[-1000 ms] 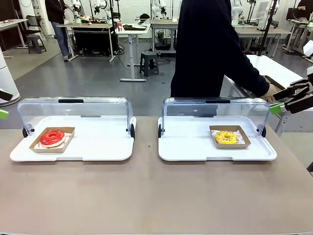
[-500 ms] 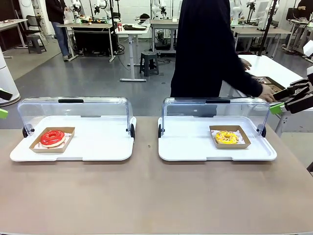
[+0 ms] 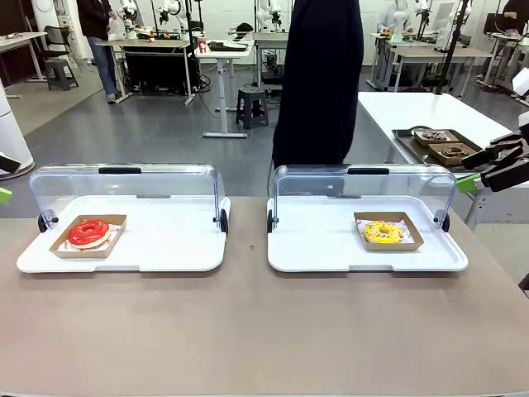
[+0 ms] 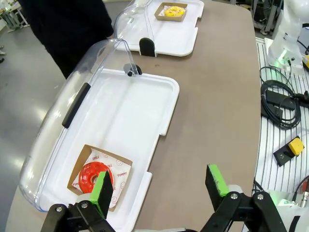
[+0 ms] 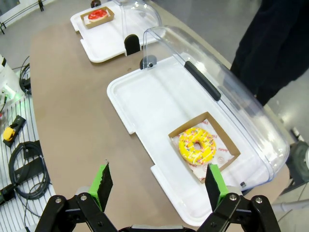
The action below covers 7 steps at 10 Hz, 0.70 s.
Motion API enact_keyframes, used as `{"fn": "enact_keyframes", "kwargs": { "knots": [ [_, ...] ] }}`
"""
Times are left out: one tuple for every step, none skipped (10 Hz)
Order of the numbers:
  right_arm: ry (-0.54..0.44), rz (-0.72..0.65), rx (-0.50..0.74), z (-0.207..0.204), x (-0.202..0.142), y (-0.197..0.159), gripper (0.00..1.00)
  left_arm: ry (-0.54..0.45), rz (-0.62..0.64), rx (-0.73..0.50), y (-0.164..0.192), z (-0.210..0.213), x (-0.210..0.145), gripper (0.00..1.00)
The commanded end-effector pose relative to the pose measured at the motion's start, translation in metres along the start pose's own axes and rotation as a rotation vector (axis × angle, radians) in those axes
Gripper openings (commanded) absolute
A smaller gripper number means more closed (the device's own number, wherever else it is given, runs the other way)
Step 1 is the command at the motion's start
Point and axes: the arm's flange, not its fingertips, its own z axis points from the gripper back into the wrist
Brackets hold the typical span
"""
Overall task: Provide the desired donut to the person.
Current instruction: Place the picked Paper togo box onto the Handle tray extended by the person.
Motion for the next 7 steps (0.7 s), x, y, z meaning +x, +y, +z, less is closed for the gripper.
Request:
{"fn": "enact_keyframes", "kwargs": {
  "knots": [
    [-0.002,0.012,0.008,-0.0008,-0.0021,-0.0002,1.0,0.031,0.019,-0.005,0.0014,0.0036,0.0027,1.0],
    [-0.002,0.012,0.008,-0.0008,-0.0021,-0.0002,1.0,0.0,0.0,0.0,0.0,0.0,0.0,1.0],
    [-0.002,0.012,0.008,-0.0008,-0.0021,-0.0002,1.0,0.0,0.0,0.0,0.0,0.0,0.0,1.0],
    [-0.002,0.012,0.008,-0.0008,-0.0021,-0.0002,1.0,0.0,0.0,0.0,0.0,0.0,0.0,1.0],
    [-0.002,0.012,0.008,-0.0008,-0.0021,-0.0002,1.0,0.0,0.0,0.0,0.0,0.0,0.0,1.0],
    [-0.002,0.012,0.008,-0.0008,-0.0021,-0.0002,1.0,0.0,0.0,0.0,0.0,0.0,0.0,1.0],
    [-0.002,0.012,0.008,-0.0008,-0.0021,-0.0002,1.0,0.0,0.0,0.0,0.0,0.0,0.0,1.0]
  ]
}}
